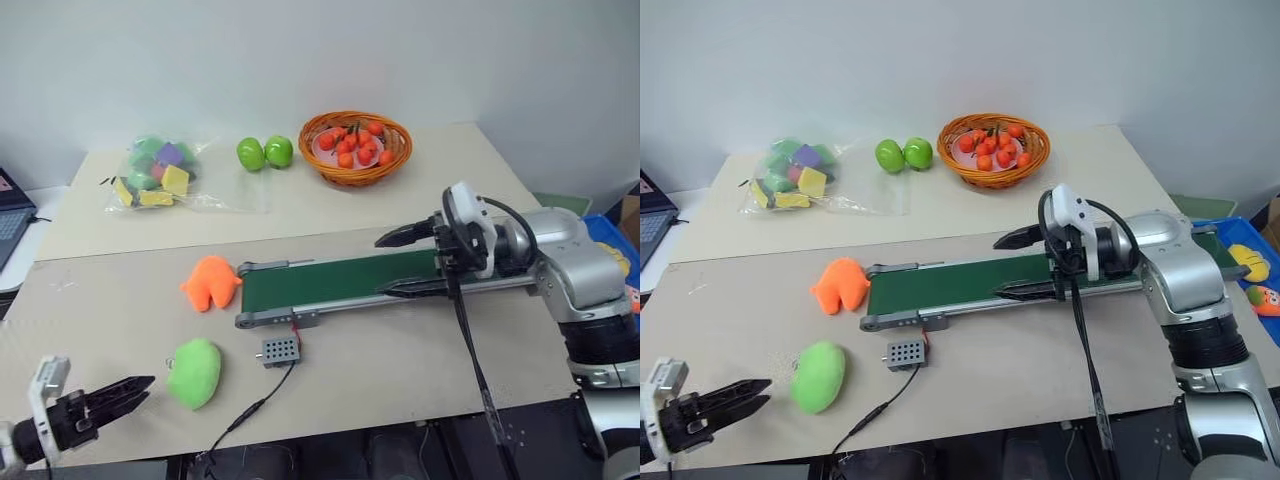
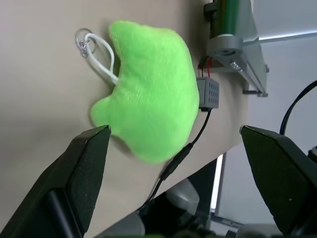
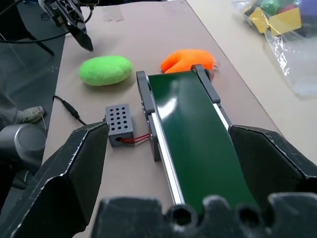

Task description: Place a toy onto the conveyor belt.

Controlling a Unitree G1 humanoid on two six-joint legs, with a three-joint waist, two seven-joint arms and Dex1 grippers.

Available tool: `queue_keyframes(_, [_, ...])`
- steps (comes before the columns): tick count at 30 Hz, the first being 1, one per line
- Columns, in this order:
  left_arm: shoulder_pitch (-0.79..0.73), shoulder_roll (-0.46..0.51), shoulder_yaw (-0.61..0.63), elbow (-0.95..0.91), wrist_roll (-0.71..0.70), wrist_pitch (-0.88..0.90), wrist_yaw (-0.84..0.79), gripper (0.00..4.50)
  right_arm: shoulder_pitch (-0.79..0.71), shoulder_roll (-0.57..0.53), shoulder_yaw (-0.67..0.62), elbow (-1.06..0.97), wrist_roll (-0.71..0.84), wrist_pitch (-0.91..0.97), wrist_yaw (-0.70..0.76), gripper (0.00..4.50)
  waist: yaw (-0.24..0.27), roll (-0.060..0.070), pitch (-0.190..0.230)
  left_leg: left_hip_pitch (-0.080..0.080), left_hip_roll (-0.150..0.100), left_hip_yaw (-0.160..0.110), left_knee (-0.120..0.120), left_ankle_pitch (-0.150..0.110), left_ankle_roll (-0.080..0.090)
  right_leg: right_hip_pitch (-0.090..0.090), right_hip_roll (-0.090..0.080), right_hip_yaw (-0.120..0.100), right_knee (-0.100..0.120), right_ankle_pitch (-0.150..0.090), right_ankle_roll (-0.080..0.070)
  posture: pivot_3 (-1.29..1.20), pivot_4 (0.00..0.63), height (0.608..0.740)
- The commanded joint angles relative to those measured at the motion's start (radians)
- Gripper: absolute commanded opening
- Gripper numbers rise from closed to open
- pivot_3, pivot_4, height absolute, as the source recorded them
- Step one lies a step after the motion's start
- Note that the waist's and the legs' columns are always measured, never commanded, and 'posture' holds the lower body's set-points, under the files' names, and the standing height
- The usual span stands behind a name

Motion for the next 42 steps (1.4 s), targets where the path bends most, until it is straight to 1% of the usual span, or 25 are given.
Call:
queue_keyframes(1, [-0.016,-0.036,-0.018,-0.013,-0.03,0.048,0.037,4.47,-0.019,-0.033,-0.039,-0.029,0.012,0.01,0.009,4.5,-0.001,0.0,0.0,0.0,0.0,0.0,0.0,0.0,0.0,0.0,0.0,0.0,0.0,0.0,0.0,0.0,0.15,0.74])
queue_keyframes(11, [-0.049,-0.09,-0.051,-0.025,-0.018,0.048,0.094,4.47,-0.007,-0.07,-0.052,-0.06,0.025,0.033,-0.007,4.5,-0.001,0.0,0.0,0.0,0.001,0.001,0.0,0.0,0.0,-0.001,0.001,0.0,0.0,0.0,0.0,0.0,0.15,0.74])
queue_keyframes(12, [-0.055,-0.099,-0.053,-0.027,-0.016,0.045,0.104,4.22,-0.005,-0.071,-0.054,-0.064,0.025,0.034,-0.009,4.5,0.0,0.0,0.0,0.0,0.001,0.001,0.0,0.0,0.0,-0.001,0.001,0.001,0.0,0.0,0.0,0.0,0.15,0.74])
queue_keyframes(14, [-0.058,-0.109,-0.055,-0.036,-0.02,0.042,0.107,3.89,-0.004,-0.073,-0.055,-0.068,0.025,0.037,-0.011,4.5,0.0,0.0,0.0,0.0,0.001,0.001,0.0,0.0,0.0,-0.001,0.0,0.001,0.0,0.0,0.0,0.0,0.15,0.74])
queue_keyframes(16, [-0.062,-0.118,-0.049,-0.043,-0.023,0.043,0.119,3.1,-0.005,-0.074,-0.057,-0.067,0.023,0.036,-0.014,4.5,0.0,0.0,0.0,0.0,0.001,0.002,0.0,0.0,0.0,-0.001,0.0,0.001,0.0,0.0,0.0,0.0,0.15,0.74])
queue_keyframes(18, [-0.063,-0.119,-0.049,-0.048,-0.021,0.038,0.124,2.42,-0.006,-0.075,-0.058,-0.067,0.022,0.034,-0.018,4.5,0.0,0.0,0.0,0.0,0.001,0.001,0.0,0.0,0.0,-0.001,0.0,0.001,0.0,0.0,0.0,0.0,0.15,0.74])
queue_keyframes(20, [-0.067,-0.12,-0.045,-0.045,-0.02,0.034,0.13,1.58,-0.006,-0.075,-0.058,-0.068,0.021,0.032,-0.021,4.5,0.0,0.0,0.0,0.0,0.001,0.002,0.0,0.0,-0.001,-0.001,0.0,0.001,0.0,0.0,0.0,0.0,0.15,0.74])
queue_keyframes(23, [-0.076,-0.12,-0.038,-0.035,-0.016,0.027,0.148,0.59,-0.006,-0.073,-0.056,-0.066,0.019,0.027,-0.025,4.5,0.0,0.0,0.0,0.0,0.001,0.002,0.0,0.0,-0.001,-0.001,0.0,0.001,0.0,0.0,0.0,0.0,0.15,0.74])
queue_keyframes(24, [-0.082,-0.121,-0.034,-0.029,-0.012,0.02,0.159,0.18,-0.006,-0.072,-0.056,-0.066,0.018,0.026,-0.026,4.5,0.0,0.0,0.0,0.0,0.001,0.002,0.0,0.0,-0.001,-0.001,0.0,0.001,0.0,0.0,0.0,0.0,0.15,0.74])
queue_keyframes(25, [-0.086,-0.123,-0.03,-0.024,-0.009,0.012,0.166,0.03,-0.006,-0.071,-0.055,-0.065,0.018,0.025,-0.028,4.5,0.001,0.0,0.0,0.0,0.001,0.002,0.0,0.0,-0.001,-0.001,0.0,0.001,0.0,0.0,0.0,0.0,0.15,0.74])
queue_keyframes(33, [-0.094,-0.118,-0.002,-0.052,-0.036,0.014,0.191,0.03,-0.012,-0.065,-0.048,-0.054,0.013,0.016,-0.029,4.5,0.0,0.0,0.0,0.0,0.001,0.002,0.0,0.0,-0.001,-0.001,0.001,0.001,0.0,0.0,0.0,0.0,0.15,0.74])
queue_keyframes(40, [-0.076,-0.121,-0.008,-0.089,-0.044,0.006,0.203,0.03,-0.012,-0.061,-0.045,-0.052,0.01,0.011,-0.03,4.5,0.0,0.0,0.0,0.0,0.001,0.002,0.0,0.0,-0.001,-0.001,0.0,0.001,0.0,0.0,0.0,0.0,0.15,0.74])
queue_keyframes(41, [-0.071,-0.119,-0.012,-0.094,-0.043,0.002,0.202,0.56,-0.012,-0.061,-0.045,-0.05,0.009,0.009,-0.03,4.5,-0.001,0.0,0.0,0.0,0.001,0.002,0.0,0.0,-0.001,-0.001,0.0,0.001,0.0,0.0,0.0,0.0,0.15,0.74])
queue_keyframes(42, [-0.066,-0.119,-0.015,-0.101,-0.041,-0.004,0.201,0.76,-0.012,-0.06,-0.045,-0.049,0.008,0.009,-0.031,4.5,-0.001,0.0,0.0,0.0,0.001,0.002,0.0,0.0,-0.001,-0.001,0.001,0.001,0.0,0.0,0.0,0.0,0.15,0.74])
